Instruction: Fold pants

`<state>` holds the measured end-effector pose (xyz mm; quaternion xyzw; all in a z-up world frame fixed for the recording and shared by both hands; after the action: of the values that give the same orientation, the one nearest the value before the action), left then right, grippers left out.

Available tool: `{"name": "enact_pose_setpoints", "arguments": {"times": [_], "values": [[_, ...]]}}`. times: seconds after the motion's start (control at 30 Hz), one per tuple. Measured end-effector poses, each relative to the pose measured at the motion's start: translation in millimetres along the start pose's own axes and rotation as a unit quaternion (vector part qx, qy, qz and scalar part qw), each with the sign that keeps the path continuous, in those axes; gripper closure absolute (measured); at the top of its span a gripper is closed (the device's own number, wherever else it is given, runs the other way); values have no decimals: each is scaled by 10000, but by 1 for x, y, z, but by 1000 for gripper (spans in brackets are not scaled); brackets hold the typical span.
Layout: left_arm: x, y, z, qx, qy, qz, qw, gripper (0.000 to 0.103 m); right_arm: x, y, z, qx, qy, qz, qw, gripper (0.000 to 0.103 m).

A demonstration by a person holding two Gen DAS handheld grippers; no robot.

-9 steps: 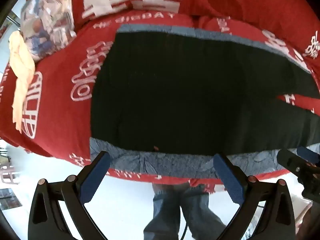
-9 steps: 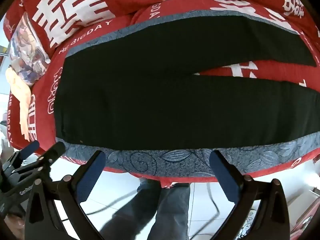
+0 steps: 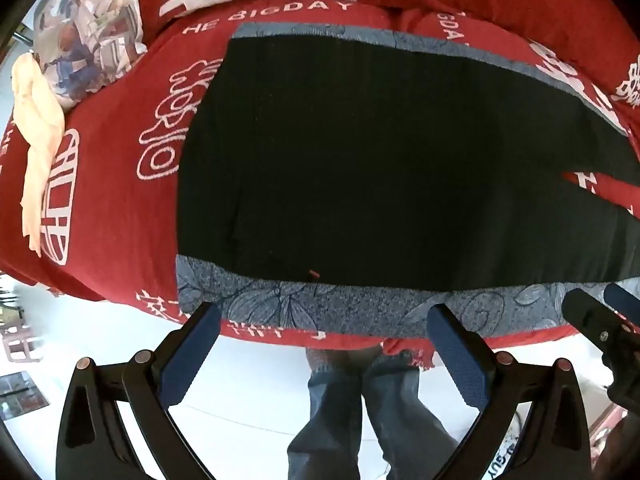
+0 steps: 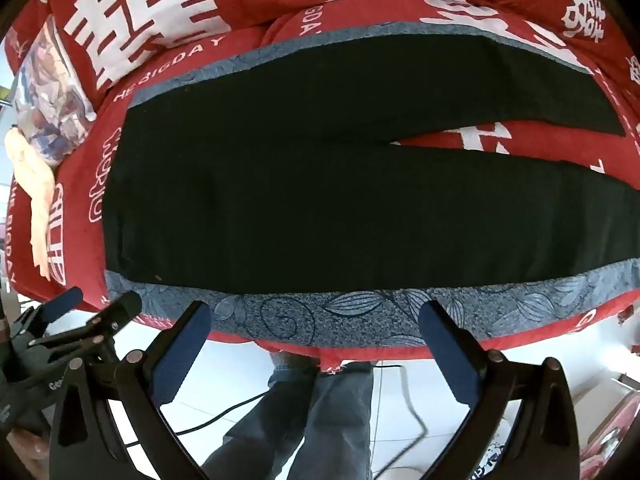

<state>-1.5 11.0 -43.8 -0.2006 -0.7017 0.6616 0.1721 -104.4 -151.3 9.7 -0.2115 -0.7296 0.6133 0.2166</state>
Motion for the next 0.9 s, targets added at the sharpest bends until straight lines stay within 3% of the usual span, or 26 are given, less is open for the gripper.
{"name": "enact_pose_setpoints", "arguments": {"times": [0.37, 0.9], "values": [[5, 1, -1, 109, -25, -270, 9996, 0, 8, -4, 2, 95, -105, -153, 9998, 0], [4, -4, -9, 104, -40, -260, 9996, 0, 7, -15, 8, 235, 24, 24, 9997, 0]]}}
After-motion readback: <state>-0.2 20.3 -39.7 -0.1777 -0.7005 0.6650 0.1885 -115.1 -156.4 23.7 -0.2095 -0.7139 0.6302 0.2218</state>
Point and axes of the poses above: each gripper's, at about its wrist camera, not at the fingertips, and y roughly the way its jaws point, z to its right, x to its underside, the point moved 2 cm from there along y, roughly the way its jaws point, and after that the axes turned 3 degrees about -z, right-handed, at the moved point
